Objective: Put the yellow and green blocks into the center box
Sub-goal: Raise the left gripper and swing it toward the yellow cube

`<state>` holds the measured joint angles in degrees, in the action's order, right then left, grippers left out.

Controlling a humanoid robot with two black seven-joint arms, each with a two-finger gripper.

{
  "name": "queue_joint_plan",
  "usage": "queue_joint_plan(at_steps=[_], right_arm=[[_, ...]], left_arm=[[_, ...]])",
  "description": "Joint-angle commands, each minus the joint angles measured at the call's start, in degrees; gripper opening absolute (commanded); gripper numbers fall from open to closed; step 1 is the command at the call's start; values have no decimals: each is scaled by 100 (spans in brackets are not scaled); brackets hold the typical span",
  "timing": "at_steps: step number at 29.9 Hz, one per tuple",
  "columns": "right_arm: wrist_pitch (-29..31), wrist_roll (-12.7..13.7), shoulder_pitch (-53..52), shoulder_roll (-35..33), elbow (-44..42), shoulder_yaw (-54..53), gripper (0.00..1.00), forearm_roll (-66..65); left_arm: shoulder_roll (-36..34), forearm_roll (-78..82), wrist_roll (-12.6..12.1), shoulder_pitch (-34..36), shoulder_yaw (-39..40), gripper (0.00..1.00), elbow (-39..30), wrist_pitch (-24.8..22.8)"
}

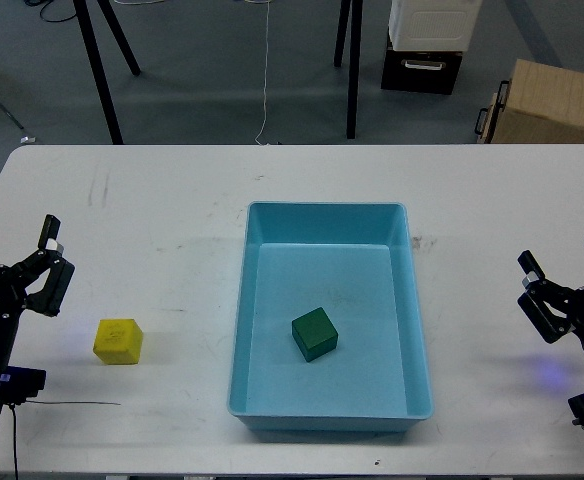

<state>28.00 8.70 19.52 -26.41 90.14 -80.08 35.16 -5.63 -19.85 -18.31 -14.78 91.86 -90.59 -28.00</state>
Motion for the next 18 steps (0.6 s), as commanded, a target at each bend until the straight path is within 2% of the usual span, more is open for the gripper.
queue_joint_plan(at_steps=[1,5,11,18], right_arm=[[0,0,25,-215,4,-25,99,8],[0,0,43,-216,13,-78,99,8],[0,0,52,-216,4,-86,99,-1],[0,0,25,-154,-23,-95,99,-18]], left_arm=[[-52,7,-137,220,-54,100,165,0],[-402,60,-199,510,-63,100,77,0],[-1632,490,-199,713,-133,100,-239,0],[-3118,1447,-190,757,-766,100,-565,0]])
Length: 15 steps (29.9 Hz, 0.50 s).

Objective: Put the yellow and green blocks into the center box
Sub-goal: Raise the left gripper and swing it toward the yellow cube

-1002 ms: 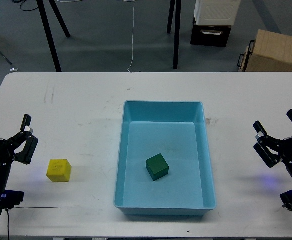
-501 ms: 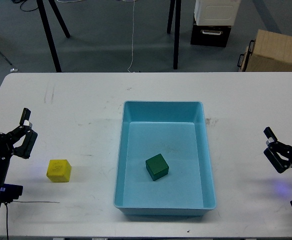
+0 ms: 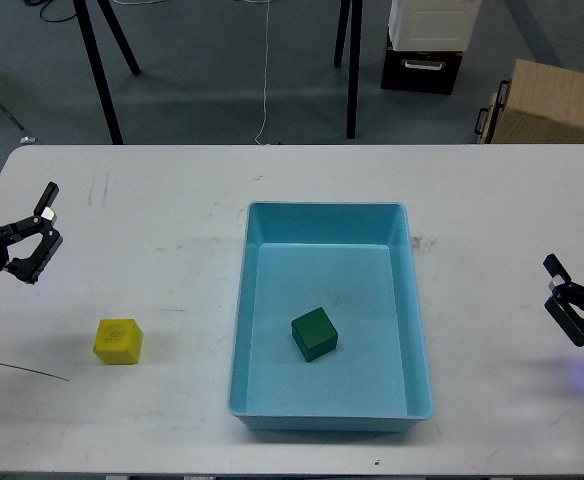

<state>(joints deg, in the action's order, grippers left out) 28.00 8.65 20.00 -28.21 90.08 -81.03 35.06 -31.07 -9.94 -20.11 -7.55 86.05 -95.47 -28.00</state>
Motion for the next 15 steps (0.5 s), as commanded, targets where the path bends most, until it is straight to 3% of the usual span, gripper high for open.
queue_joint_plan(at_steps=[1,15], right_arm=[[0,5,-22,43,-26,-1,99,-8],[0,-4,-40,44,-61,-27,99,-17]], left_arm=[[-732,640,-19,95,-246,100,-77,0],[-3132,2416,-107,2019,-2680,100,-313,0]])
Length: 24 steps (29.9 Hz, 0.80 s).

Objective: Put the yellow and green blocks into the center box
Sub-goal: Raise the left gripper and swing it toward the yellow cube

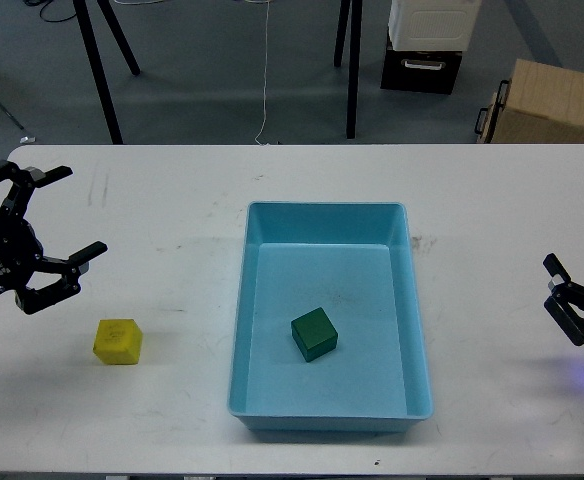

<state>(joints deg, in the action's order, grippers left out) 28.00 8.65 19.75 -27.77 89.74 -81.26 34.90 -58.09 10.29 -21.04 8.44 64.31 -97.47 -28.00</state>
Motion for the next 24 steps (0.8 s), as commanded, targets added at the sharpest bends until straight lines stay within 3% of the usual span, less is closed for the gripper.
queue_joint_plan(at_steps=[1,11,24], right_arm=[[0,-4,-15,0,-36,-4,99,-1],[0,-4,11,9,-36,-4,99,-45],[0,-4,11,0,-36,-12,99,-63]], left_arm=[[-579,543,-14,578,-698,100,-176,0],[-1266,2397,-85,2081,-2044,100,-264,0],[-554,3260,-85,3734,-3836,100,544,0]])
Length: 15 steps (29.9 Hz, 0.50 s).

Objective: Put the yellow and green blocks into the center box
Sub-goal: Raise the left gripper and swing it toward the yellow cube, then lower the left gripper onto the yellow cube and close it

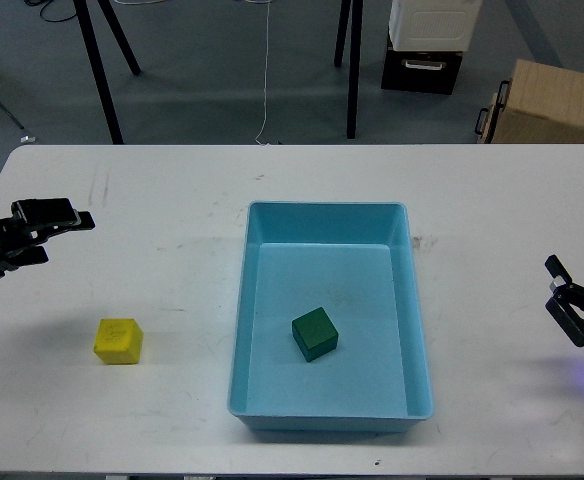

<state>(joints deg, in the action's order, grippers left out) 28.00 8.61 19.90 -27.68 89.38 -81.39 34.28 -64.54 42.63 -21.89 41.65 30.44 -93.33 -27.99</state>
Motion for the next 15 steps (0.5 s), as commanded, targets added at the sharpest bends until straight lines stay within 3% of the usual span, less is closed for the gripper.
queue_joint_plan(at_steps=[1,11,15], right_arm=[[0,1,-4,-9,0,-8,99,0],[0,1,-39,0,-79,9,99,-9],[0,1,-30,0,-79,0,99,-17]], left_arm=[[91,26,1,605,-617,100,140,-1],[389,35,-34,2724,-2840,100,412,-1],[618,367,-183,2945,-3754,100,369,-1]])
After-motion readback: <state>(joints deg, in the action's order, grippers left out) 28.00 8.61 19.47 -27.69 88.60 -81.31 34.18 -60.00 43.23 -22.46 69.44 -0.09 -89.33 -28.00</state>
